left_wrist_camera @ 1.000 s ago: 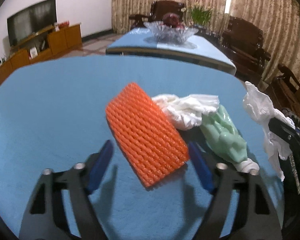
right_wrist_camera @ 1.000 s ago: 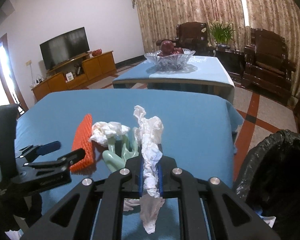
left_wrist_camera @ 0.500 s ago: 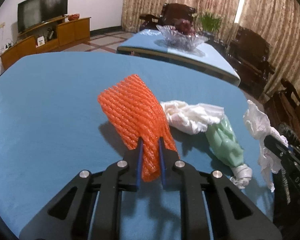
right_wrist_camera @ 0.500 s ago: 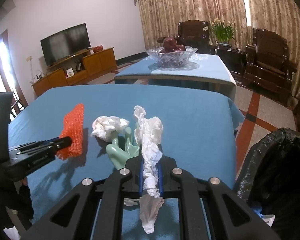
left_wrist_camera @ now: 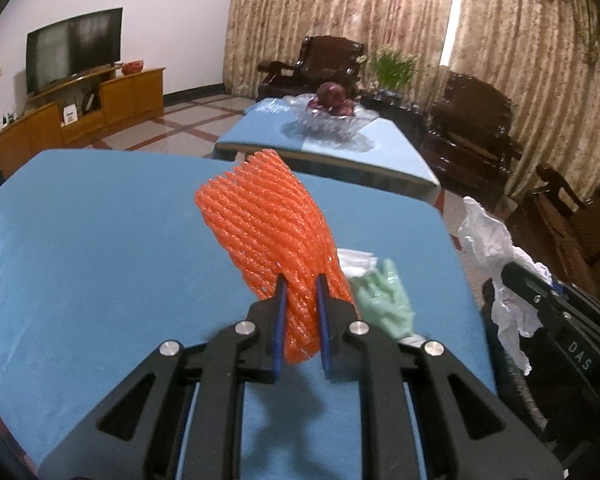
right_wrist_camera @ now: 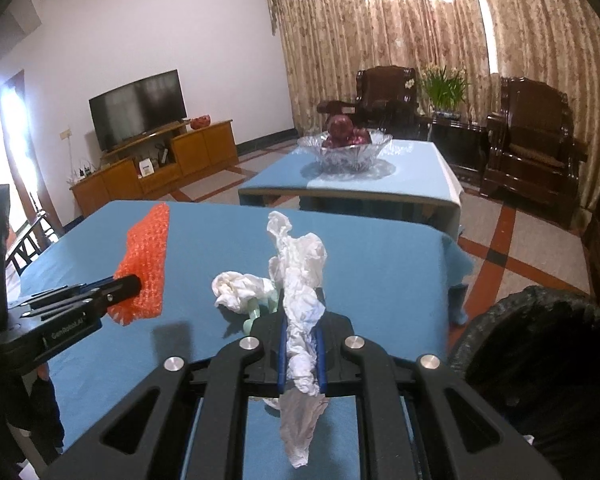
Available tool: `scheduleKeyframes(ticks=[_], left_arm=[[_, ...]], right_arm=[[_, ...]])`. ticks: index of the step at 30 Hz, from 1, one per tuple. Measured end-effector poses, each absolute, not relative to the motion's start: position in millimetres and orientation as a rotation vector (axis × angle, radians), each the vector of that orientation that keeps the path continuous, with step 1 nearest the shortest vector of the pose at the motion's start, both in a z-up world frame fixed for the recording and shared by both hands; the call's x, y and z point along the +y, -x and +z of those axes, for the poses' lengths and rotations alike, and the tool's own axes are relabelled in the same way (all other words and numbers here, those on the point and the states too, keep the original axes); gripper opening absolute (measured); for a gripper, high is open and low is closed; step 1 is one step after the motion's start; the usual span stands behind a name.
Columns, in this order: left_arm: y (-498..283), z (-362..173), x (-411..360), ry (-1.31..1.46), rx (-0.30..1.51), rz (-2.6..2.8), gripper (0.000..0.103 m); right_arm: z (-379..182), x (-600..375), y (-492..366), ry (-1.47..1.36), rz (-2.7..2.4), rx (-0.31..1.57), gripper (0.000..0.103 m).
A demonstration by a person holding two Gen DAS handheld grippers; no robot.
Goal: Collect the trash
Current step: 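Carry the orange net and tissue over the bin and open both grippers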
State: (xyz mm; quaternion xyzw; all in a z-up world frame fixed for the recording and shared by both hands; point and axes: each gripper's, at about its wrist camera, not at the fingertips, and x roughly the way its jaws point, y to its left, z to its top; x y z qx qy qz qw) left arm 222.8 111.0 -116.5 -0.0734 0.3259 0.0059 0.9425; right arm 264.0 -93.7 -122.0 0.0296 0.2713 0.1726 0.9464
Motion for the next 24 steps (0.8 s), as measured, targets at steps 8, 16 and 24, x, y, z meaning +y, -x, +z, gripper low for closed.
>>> scheduleKeyframes(ticks=[8, 16, 24], left_arm=[[-209, -91, 79, 0.129, 0.628, -0.069, 0.013], [-197, -82, 43, 0.109, 0.619, -0.149, 0.013], [-191, -77, -4, 0.080, 0.611, -0.253, 0.013]], right_arm=[[-104, -112, -238, -0.056, 0.326, 0.537, 0.011], [-92, -135, -216, -0.053, 0.282, 0.532, 0.011], [-90, -180, -197, -0.072, 0.198, 0.528, 0.011]])
